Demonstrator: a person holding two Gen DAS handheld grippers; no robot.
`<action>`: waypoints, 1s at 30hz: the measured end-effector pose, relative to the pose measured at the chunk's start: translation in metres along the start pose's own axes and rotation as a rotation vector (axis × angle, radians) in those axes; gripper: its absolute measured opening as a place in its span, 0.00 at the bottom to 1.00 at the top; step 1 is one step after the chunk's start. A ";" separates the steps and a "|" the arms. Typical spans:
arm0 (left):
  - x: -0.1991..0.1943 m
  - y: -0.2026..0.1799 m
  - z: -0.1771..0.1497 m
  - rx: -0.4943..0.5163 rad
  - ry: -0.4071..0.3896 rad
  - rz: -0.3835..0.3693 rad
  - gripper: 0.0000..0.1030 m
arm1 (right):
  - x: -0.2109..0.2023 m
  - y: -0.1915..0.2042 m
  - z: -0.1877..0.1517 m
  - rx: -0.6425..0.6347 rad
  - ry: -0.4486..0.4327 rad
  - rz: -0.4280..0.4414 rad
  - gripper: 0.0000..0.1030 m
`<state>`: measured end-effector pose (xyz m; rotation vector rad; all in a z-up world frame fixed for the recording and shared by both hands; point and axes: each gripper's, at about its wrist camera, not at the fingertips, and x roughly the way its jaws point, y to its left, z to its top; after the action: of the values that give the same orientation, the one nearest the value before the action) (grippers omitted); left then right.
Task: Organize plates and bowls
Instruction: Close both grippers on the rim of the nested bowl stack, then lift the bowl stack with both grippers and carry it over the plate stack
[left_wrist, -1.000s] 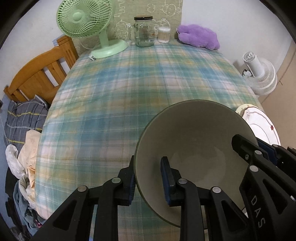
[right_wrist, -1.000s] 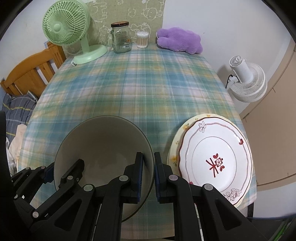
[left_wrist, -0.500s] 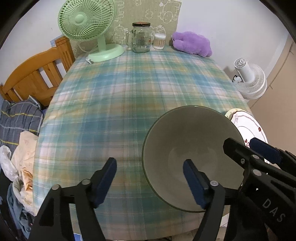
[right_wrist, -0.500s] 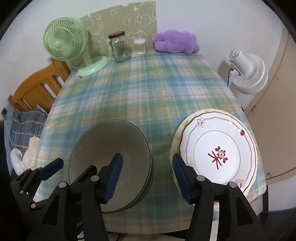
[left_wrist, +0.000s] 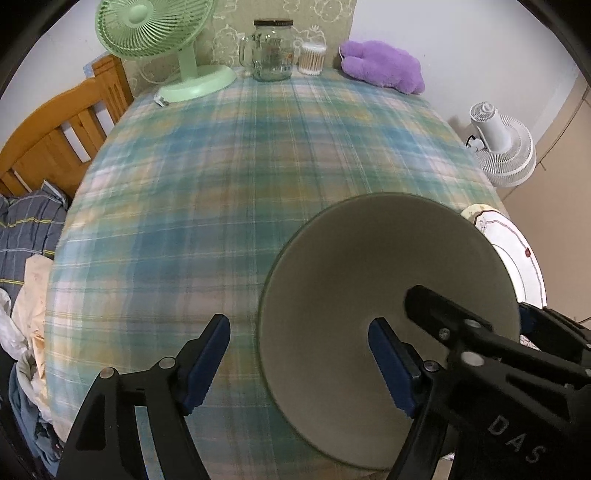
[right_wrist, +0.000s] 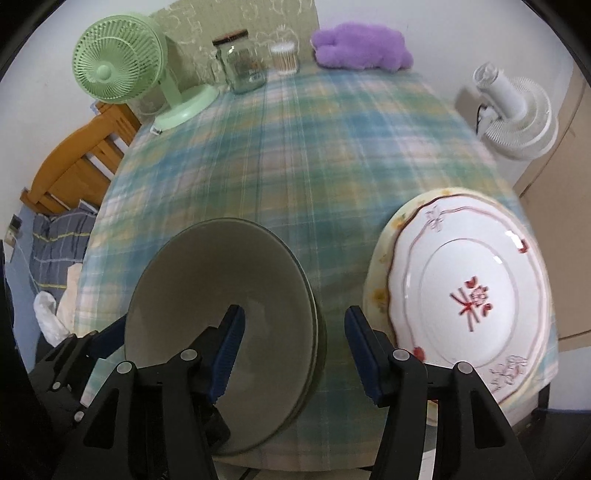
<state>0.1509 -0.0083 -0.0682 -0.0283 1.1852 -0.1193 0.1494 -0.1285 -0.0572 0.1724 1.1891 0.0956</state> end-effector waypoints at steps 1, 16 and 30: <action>0.002 0.000 0.000 0.000 0.003 0.003 0.76 | 0.004 0.000 0.000 0.000 0.011 0.008 0.58; 0.014 -0.004 0.006 0.003 0.029 -0.070 0.56 | 0.034 0.000 0.013 -0.025 0.085 0.066 0.48; 0.009 0.003 0.006 -0.029 0.032 -0.101 0.56 | 0.029 0.006 0.014 -0.021 0.085 0.047 0.48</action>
<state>0.1600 -0.0066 -0.0742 -0.1119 1.2174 -0.1920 0.1736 -0.1190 -0.0779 0.1792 1.2688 0.1575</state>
